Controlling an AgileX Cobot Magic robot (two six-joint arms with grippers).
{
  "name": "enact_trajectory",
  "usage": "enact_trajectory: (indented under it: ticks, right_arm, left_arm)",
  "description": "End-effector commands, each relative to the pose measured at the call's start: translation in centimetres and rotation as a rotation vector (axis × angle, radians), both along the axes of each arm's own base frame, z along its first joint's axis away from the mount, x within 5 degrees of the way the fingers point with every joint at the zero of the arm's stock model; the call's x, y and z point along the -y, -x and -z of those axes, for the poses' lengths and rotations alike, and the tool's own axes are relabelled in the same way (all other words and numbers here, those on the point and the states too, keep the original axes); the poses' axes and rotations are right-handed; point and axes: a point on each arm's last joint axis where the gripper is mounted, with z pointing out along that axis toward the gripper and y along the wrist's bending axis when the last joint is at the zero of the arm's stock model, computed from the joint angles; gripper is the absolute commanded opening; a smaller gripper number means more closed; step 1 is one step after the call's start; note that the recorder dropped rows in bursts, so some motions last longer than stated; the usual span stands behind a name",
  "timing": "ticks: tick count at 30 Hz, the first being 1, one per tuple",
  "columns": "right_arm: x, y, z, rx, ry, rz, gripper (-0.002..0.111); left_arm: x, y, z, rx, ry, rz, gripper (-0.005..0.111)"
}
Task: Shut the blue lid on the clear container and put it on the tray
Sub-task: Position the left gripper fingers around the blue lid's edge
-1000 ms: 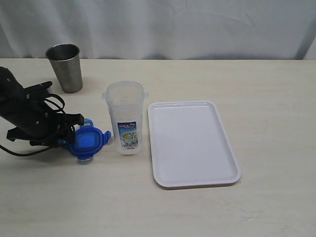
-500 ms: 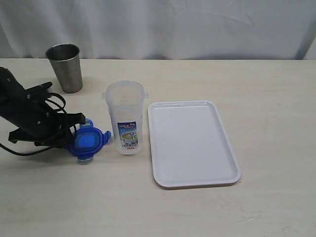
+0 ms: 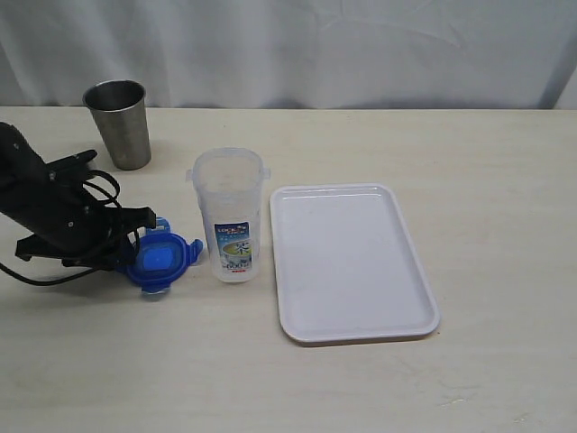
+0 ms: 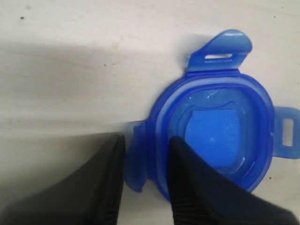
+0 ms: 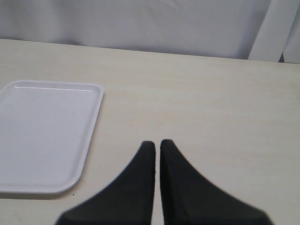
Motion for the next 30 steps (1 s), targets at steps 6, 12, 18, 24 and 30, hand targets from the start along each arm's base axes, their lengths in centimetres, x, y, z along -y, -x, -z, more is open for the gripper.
enact_trajectory:
  ticks: [6, 12, 18, 24, 30]
  right_arm:
    - [0.0, 0.0, 0.0, 0.006, 0.001, 0.000, 0.004]
    - [0.0, 0.0, 0.0, 0.006, 0.001, 0.000, 0.004]
    - [0.0, 0.0, 0.0, 0.006, 0.001, 0.000, 0.004]
    - [0.0, 0.0, 0.0, 0.006, 0.001, 0.000, 0.004]
    - [0.0, 0.0, 0.0, 0.006, 0.001, 0.000, 0.004]
  left_arm:
    - [-0.1, 0.3, 0.5, -0.023, -0.014, 0.049, 0.035]
    - [-0.5, 0.1, 0.3, -0.028, -0.009, 0.041, 0.035]
    - [-0.6, -0.4, -0.6, -0.047, 0.017, 0.052, 0.035]
    - [-0.6, -0.4, -0.6, -0.040, 0.012, 0.076, 0.035]
    - [-0.5, -0.2, -0.6, -0.052, 0.012, 0.110, 0.035]
